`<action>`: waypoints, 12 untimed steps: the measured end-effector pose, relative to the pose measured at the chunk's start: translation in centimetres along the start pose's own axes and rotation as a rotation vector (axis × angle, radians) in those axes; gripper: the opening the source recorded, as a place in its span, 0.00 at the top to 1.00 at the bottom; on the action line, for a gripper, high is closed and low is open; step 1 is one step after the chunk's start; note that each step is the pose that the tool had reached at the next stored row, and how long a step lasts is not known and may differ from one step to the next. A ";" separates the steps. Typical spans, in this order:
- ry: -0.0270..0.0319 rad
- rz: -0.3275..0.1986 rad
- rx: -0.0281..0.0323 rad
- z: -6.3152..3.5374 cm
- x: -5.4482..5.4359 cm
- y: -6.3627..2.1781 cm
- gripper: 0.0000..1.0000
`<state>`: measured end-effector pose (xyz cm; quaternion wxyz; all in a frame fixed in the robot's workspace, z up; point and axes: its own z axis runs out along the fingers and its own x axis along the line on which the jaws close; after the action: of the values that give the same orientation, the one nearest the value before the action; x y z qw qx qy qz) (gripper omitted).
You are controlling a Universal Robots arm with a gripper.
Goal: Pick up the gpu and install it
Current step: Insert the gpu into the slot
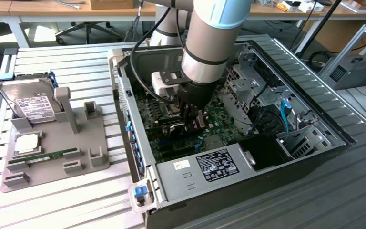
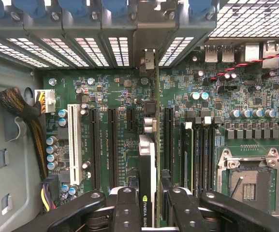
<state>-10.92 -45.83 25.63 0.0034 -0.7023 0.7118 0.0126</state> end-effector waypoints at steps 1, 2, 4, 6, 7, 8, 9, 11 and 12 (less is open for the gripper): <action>-0.0001 0.000 0.0000 -0.04 0.0 0.00 0.73; 0.0000 0.000 0.0000 -0.09 0.0 0.00 0.73; 0.0002 0.000 -0.0001 -0.20 0.0 0.00 0.73; -0.0001 0.000 0.0000 -0.21 0.0 0.00 0.73; 0.0001 0.000 -0.0002 -0.22 0.0 0.01 0.73; -0.0045 0.000 -0.0005 -0.22 0.0 0.01 0.73; -0.0063 0.000 -0.0002 -0.20 0.0 0.01 0.73; -0.0077 0.000 -0.0003 -0.17 0.0 0.01 0.73; -0.0087 0.000 -0.0004 -0.17 0.0 0.01 0.73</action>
<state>-10.94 -45.87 25.80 0.0064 -0.7022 0.7117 0.0158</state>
